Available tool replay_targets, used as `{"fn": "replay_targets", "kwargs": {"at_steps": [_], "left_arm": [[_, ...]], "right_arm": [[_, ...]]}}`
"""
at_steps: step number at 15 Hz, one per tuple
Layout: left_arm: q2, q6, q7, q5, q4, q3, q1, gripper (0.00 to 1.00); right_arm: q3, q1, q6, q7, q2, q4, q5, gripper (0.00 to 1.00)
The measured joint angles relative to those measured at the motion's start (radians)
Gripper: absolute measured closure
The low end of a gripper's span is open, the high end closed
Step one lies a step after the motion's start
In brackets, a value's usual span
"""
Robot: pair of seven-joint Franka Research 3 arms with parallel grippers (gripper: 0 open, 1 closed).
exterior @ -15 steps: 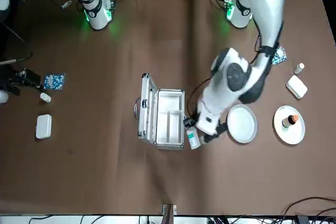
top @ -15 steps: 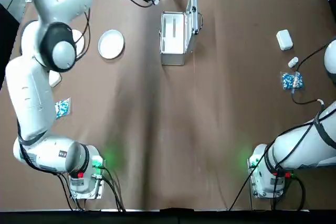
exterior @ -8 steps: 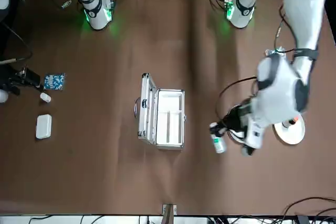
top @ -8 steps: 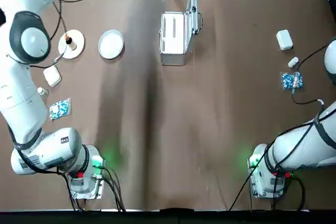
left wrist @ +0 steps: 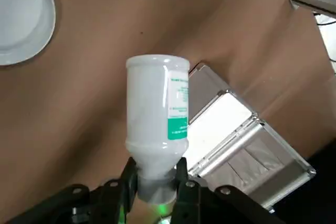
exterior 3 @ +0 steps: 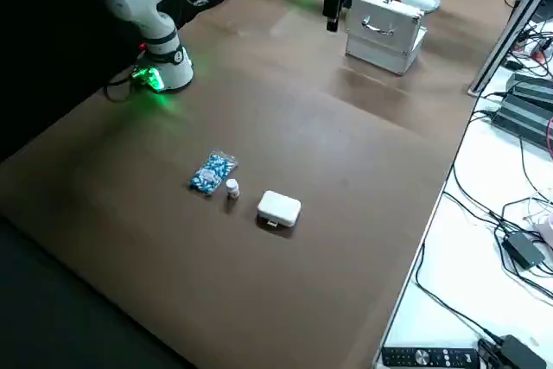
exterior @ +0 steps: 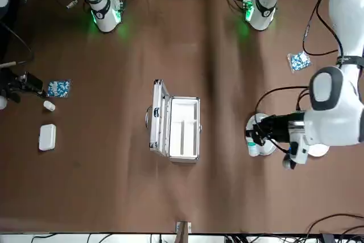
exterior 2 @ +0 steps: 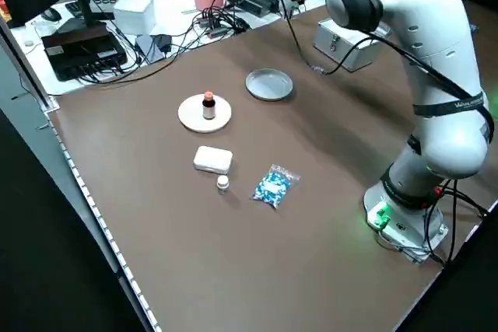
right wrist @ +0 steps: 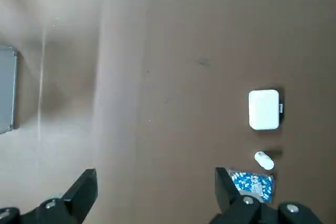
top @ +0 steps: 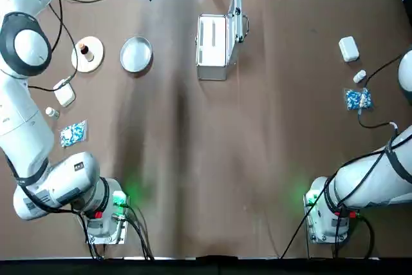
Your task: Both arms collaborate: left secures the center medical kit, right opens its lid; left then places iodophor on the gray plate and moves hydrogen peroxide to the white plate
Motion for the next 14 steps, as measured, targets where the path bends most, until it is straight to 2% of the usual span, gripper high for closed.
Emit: {"fn": "replay_targets", "kwargs": {"at_steps": [3, 6, 10, 14], "left_arm": [[0.026, -0.035, -0.023, -0.045, -0.002, 0.001, 0.047, 0.67], [0.047, -0.065, -0.08, -0.049, -0.005, 0.002, 0.069, 0.67], [0.062, -0.093, -0.139, -0.102, -0.044, 0.007, 0.105, 0.67], [0.152, -0.114, -0.168, -0.189, -0.088, 0.019, 0.212, 0.67]], "right_arm": [[0.002, 0.0, 0.0, 0.0, 0.0, 0.0, 0.0, 0.01], [0.001, 0.0, 0.0, 0.0, 0.0, 0.0, 0.0, 0.01], [-0.001, -0.002, 0.0, 0.0, 0.0, 0.0, 0.0, 0.01], [-0.003, -0.003, -0.001, 0.0, 0.0, 0.0, 0.0, 0.01]]}}
